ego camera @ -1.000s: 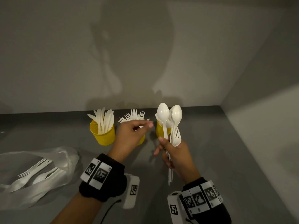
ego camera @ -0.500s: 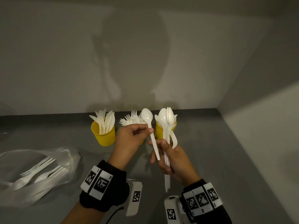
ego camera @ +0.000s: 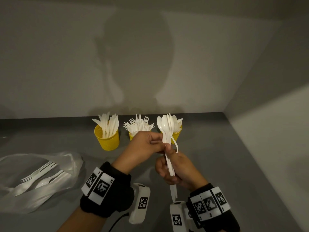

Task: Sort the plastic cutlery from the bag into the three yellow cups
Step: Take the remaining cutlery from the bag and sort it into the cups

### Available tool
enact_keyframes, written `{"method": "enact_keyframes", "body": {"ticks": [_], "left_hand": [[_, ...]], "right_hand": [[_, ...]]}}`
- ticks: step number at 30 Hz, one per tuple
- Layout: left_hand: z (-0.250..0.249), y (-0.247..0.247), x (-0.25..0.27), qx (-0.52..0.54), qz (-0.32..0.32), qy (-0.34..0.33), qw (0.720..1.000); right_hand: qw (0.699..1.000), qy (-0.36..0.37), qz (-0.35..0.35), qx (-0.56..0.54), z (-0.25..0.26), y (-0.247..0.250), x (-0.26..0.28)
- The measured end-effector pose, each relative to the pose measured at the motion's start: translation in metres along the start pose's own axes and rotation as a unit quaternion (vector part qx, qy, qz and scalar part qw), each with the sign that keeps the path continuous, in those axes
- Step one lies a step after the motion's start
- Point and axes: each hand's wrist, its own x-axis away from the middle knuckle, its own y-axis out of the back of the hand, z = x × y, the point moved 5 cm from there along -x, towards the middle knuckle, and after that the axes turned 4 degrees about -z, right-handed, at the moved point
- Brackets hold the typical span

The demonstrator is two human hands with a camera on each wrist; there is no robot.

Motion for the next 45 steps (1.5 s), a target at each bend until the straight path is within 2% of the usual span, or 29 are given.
{"method": "enact_keyframes", "body": {"ticks": [5, 8, 11, 17, 22, 27, 31, 36, 41, 45], "left_hand": [[0.002, -0.001, -0.003, 0.025, 0.04, 0.04, 0.998], [0.003, 0.0, -0.003, 0.047, 0.044, 0.05, 0.997], [0.003, 0.002, -0.001, 0.069, 0.016, 0.047, 0.996], [0.009, 0.015, 0.0, 0.123, -0.087, 0.026, 0.988], [0.011, 0.015, 0.0, 0.13, -0.106, 0.011, 0.986], [0.014, 0.02, -0.004, 0.154, -0.073, 0.03, 0.985], [0.014, 0.018, -0.004, 0.195, 0.006, 0.046, 0.98], [0.011, 0.01, -0.004, 0.2, 0.052, 0.045, 0.977], [0.006, 0.0, -0.008, 0.154, 0.035, -0.012, 0.987], [0.008, -0.009, -0.007, 0.155, -0.008, -0.037, 0.987]], "right_hand": [[0.999, -0.032, 0.013, -0.007, -0.001, 0.001, 0.001], [0.999, -0.037, -0.011, 0.007, -0.001, 0.002, -0.001], [0.999, -0.02, -0.025, 0.023, 0.004, 0.0, 0.0], [0.998, 0.03, -0.052, 0.037, 0.01, 0.006, -0.003], [0.995, 0.035, -0.093, 0.03, 0.008, 0.009, -0.006], [0.998, 0.012, -0.065, -0.007, 0.007, 0.012, -0.006], [0.997, -0.028, -0.004, -0.065, 0.005, 0.014, -0.001], [0.988, -0.043, 0.076, -0.124, 0.006, 0.011, 0.006], [0.987, -0.04, 0.062, -0.144, 0.004, 0.017, 0.005], [0.986, -0.025, 0.005, -0.165, 0.008, 0.019, 0.001]]}}
